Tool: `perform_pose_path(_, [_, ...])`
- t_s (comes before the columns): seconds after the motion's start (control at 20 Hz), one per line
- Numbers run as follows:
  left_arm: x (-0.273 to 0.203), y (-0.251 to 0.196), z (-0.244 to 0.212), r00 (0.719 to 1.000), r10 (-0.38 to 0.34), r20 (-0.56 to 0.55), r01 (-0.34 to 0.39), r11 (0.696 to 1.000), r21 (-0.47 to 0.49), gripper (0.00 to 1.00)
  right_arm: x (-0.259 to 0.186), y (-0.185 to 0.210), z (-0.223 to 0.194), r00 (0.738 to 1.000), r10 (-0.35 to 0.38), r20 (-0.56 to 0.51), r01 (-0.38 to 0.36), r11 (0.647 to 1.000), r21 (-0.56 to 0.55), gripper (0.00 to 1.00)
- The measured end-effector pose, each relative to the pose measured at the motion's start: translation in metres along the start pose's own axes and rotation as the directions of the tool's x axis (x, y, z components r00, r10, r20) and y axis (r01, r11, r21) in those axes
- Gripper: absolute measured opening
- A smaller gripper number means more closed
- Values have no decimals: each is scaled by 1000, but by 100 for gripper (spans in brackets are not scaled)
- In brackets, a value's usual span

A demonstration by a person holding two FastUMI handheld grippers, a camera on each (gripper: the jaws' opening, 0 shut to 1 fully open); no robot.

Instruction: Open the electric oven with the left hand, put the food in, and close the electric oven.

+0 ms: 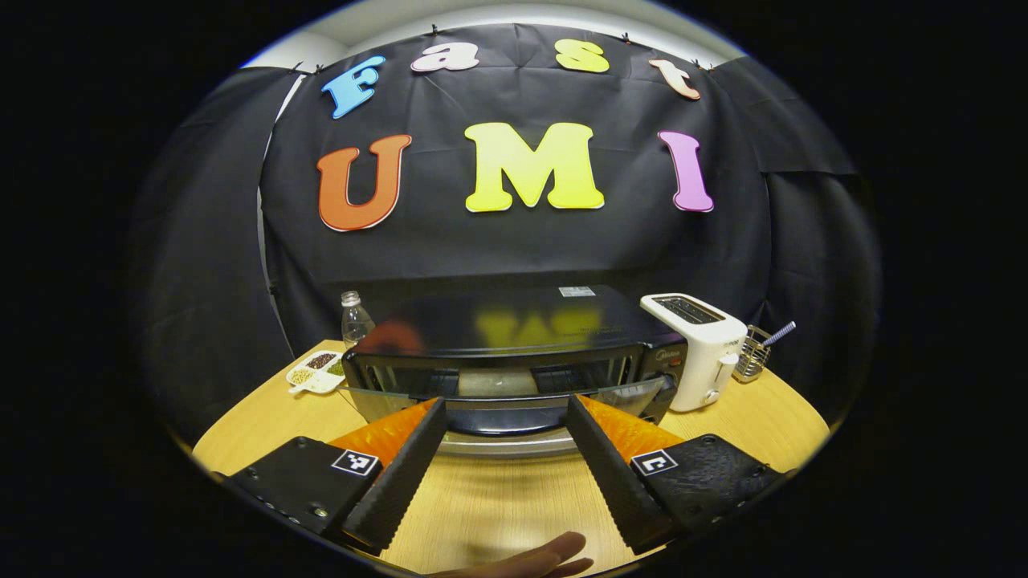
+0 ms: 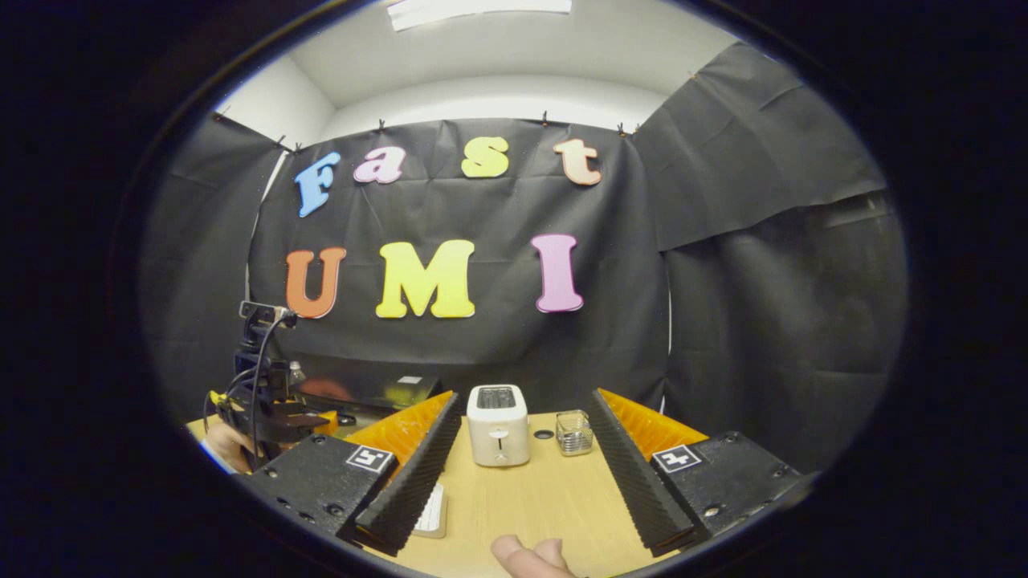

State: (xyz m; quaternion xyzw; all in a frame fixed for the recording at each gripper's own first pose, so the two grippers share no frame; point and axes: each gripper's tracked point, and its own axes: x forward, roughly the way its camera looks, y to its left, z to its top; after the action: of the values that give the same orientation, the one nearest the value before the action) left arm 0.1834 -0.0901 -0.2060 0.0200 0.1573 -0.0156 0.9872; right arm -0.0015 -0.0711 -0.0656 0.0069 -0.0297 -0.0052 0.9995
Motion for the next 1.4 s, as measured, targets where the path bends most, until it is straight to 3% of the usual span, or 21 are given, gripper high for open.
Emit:
perform_pose_path(0.05, [8,-2,-2,1000,-3,-9,3,1000,-7,98,-1,0,0,1000,0,1,0,1000,1,100])
perform_pose_path(0.1, [14,-1,-4,1000,-3,-20,3,1000,-8,88,-2,-1,1,1000,-2,3,1,1000,3,100])
perform_pose_path(0.15, [17,1,-10,999,1,-40,-1,1000,-11,97,-2,-1,1,1000,-4,5,4,1000,5,100])
perform_pose_path(0.5, [-19,12,6,1000,-3,-4,3,999,-41,98,-9,3,-1,1000,-10,-3,10,1000,17,100])
perform_pose_path(0.85, [-103,15,46,993,-26,118,31,999,-42,100,-35,8,9,1000,-24,7,24,999,26,100])
perform_pose_path(1.15, [-200,18,80,971,0,240,-7,1000,28,97,-62,11,24,998,-54,41,53,999,4,100])
perform_pose_path(1.2, [-214,18,82,969,7,248,-17,999,37,100,-66,15,25,998,-49,45,49,999,-1,100])
perform_pose_path(1.4, [-266,13,89,943,18,331,-38,998,52,97,-86,27,23,999,-18,50,18,1000,-9,100])
